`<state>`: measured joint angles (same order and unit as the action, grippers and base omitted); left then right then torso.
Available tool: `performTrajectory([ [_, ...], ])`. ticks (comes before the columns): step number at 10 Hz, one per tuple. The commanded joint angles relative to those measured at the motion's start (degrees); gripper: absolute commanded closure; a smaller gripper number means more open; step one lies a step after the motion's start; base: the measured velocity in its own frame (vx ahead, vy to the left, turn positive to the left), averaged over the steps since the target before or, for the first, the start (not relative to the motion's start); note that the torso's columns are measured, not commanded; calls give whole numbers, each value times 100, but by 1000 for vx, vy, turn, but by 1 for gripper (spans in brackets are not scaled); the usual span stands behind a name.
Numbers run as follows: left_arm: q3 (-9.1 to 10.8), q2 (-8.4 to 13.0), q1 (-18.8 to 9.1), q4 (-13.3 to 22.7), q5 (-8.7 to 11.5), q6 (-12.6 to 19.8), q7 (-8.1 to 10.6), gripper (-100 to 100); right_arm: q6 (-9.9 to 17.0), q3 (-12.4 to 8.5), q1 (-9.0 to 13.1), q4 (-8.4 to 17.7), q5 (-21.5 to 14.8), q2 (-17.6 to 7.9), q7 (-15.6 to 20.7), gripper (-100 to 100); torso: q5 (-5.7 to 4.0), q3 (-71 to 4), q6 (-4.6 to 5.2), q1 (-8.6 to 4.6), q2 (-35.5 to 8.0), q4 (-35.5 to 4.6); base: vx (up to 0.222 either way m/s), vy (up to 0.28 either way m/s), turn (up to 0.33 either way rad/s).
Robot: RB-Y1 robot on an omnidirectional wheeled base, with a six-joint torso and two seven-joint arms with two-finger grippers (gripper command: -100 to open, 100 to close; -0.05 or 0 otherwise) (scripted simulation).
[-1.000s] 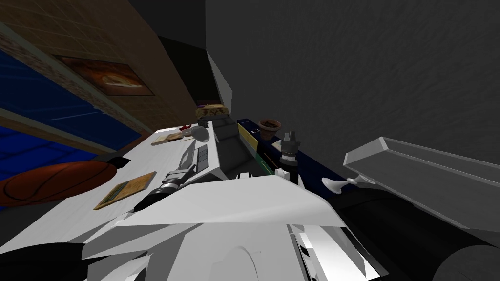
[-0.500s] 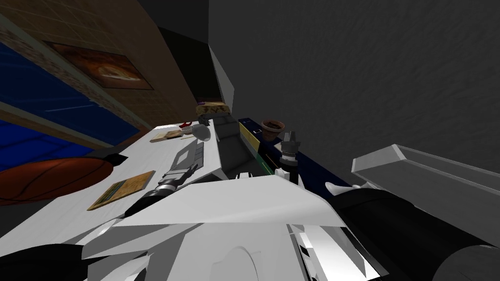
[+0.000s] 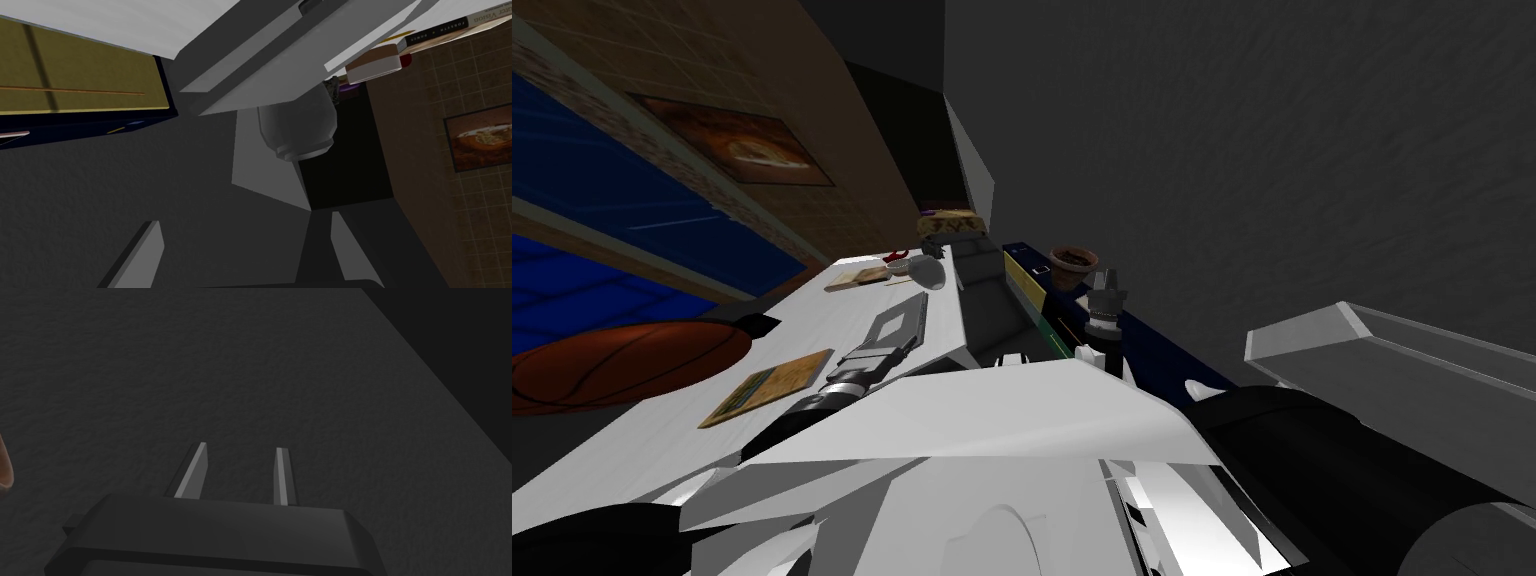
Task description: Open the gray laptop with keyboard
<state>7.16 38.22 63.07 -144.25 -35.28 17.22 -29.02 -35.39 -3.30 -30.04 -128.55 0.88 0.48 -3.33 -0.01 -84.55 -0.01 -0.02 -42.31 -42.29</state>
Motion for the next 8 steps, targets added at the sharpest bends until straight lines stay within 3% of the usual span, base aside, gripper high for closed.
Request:
performTrajectory([
  [1,45,131,334,-476,19,197,-7,-100,0,0,0,0,0,0,0,0,0,-2,1,1,3,1,8,-9,27],
  [2,29,113,234,-348,23,155,-8,-100,0,0,0,0,0,0,0,0,1,-3,2,4,3,1,0,0,0],
  [3,32,121,243,-366,26,173,-6,0,0,0,0,0,0,0,0,0,3,-1,1,7,2,1,0,0,0],
  [8,32,120,242,-364,26,171,-6,0,0,0,0,0,0,0,0,0,0,-2,1,2,3,1,0,0,0],
])
